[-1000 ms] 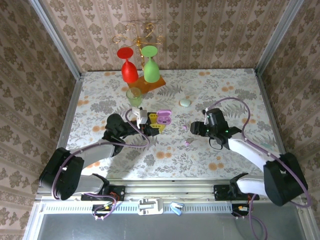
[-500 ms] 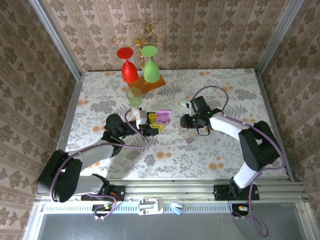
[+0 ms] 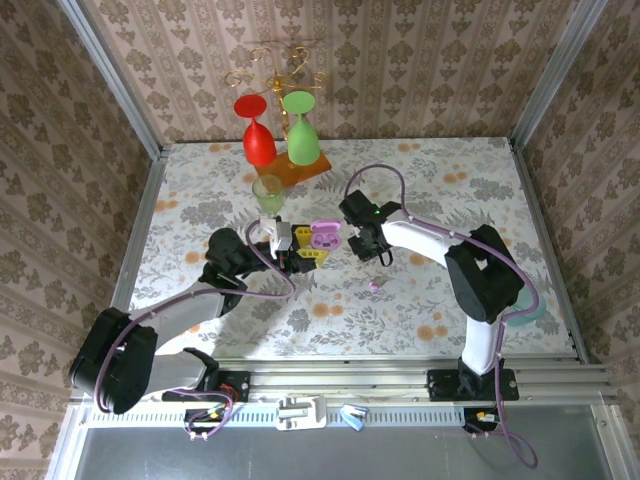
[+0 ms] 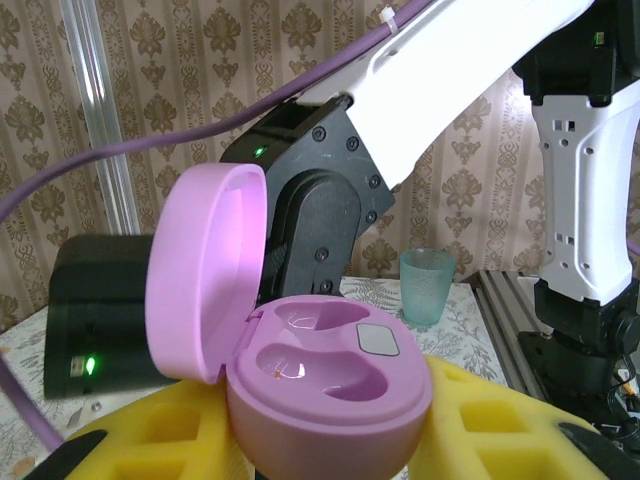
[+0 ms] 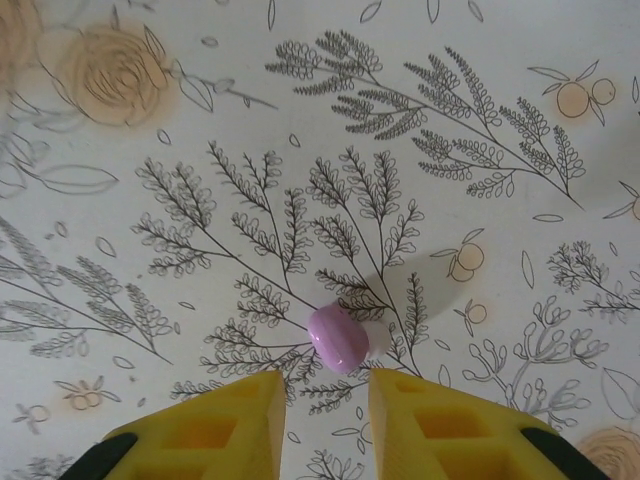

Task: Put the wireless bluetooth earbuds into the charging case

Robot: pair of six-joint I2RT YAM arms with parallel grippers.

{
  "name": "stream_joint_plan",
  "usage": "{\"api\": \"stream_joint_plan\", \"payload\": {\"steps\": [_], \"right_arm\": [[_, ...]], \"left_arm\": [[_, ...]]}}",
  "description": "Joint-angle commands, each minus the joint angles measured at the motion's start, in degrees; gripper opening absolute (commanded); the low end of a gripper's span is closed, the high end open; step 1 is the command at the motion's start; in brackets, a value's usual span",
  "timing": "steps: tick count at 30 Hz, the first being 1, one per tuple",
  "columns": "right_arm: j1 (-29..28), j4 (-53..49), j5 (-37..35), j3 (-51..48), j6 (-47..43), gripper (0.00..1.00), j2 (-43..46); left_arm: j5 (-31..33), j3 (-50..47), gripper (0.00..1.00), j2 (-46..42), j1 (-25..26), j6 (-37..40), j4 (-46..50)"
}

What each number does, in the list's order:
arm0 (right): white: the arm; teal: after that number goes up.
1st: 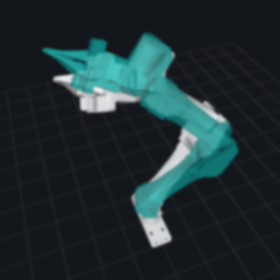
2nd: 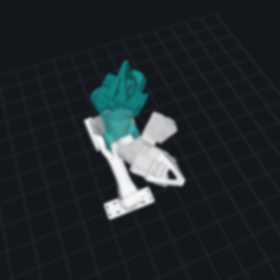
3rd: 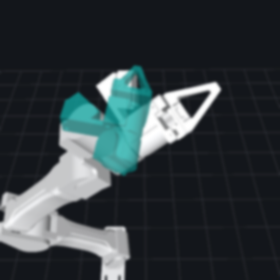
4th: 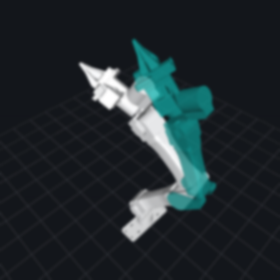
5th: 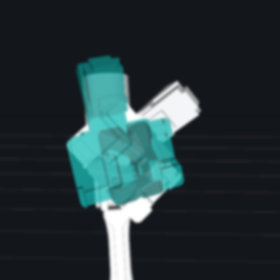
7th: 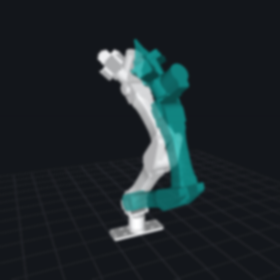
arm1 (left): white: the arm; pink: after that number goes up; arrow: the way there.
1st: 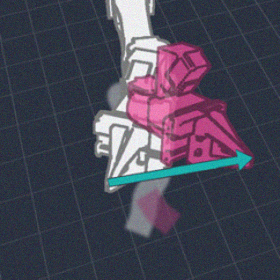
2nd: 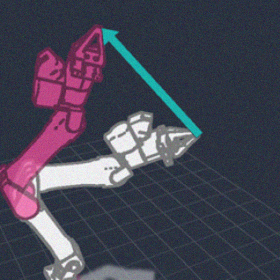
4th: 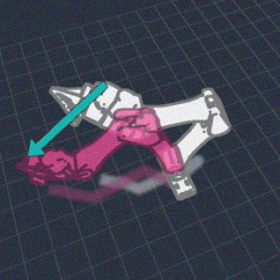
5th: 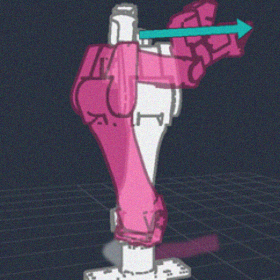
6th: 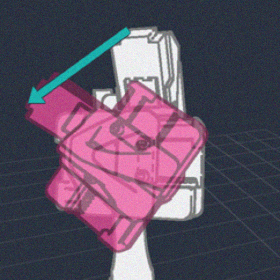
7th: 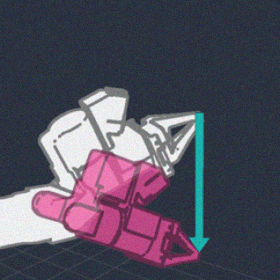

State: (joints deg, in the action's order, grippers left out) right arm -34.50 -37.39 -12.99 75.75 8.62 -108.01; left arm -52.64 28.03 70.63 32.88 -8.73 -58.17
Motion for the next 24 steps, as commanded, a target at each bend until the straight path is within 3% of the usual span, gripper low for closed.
{"api": "stream_joint_plan", "payload": {"steps": [1,9,24], "right_arm": [[-1.55,-6.5,-8.63,3.17,-2.53,0.27,-2.71],[-3.86,-9.27,-14.41,7.15,-4.18,0.25,-7.13],[-6.63,-9.94,-18.45,11.0,-6.47,0.24,-12.33]], "left_arm": [[-0.4,-0.12,0.3,-1.64,-0.54,1.28,0.43],[-0.49,-0.04,0.3,-1.64,-0.63,1.35,0.71],[-0.44,-0.07,0.3,-1.72,-0.63,1.25,0.87]]}}
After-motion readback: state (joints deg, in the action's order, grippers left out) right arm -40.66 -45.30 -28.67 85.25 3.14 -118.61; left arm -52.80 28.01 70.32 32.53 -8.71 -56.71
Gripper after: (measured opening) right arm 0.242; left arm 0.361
